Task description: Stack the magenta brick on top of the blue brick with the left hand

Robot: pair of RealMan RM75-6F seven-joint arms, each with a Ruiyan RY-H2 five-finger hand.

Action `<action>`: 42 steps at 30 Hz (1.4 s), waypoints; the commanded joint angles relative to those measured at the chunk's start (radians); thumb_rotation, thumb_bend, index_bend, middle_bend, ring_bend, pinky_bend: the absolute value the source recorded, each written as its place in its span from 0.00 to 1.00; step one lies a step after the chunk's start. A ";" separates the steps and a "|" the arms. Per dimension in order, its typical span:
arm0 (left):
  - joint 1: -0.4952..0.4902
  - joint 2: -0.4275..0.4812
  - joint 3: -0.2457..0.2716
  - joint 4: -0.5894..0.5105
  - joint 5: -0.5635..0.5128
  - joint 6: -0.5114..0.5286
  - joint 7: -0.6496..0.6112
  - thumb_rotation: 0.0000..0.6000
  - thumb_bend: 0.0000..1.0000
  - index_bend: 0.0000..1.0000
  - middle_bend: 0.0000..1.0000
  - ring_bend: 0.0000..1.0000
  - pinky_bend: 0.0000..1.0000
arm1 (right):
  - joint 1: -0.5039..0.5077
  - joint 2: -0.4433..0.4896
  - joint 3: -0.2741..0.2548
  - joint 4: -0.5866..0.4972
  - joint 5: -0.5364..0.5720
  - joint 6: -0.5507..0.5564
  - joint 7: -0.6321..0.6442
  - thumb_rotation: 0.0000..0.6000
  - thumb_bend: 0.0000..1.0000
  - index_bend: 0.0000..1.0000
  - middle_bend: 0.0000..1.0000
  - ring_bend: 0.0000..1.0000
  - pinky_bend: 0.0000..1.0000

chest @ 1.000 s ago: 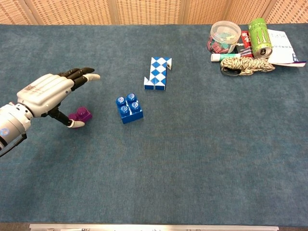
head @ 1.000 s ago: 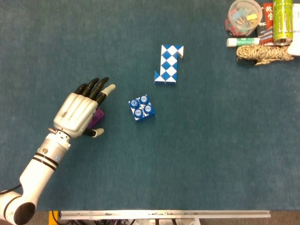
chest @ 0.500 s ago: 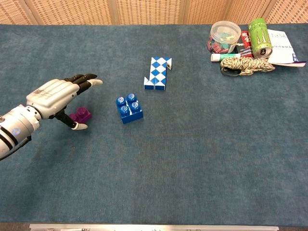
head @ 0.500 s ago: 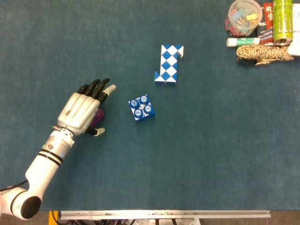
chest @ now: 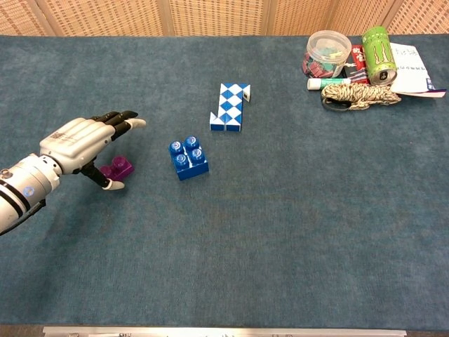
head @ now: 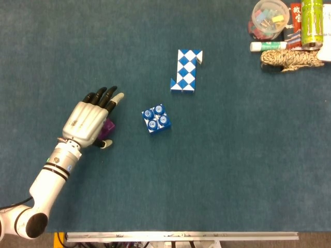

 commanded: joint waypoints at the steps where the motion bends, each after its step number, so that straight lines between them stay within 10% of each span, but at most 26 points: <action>1: -0.001 -0.001 0.001 0.004 -0.007 0.001 0.002 1.00 0.02 0.00 0.00 0.00 0.14 | 0.000 0.000 0.001 0.000 0.002 -0.001 -0.001 1.00 0.78 0.52 0.39 0.25 0.00; 42: 0.004 0.043 0.008 0.064 -0.041 0.034 -0.023 1.00 0.02 0.00 0.00 0.00 0.13 | -0.003 0.000 0.004 -0.003 0.005 0.001 -0.003 1.00 0.78 0.52 0.39 0.25 0.00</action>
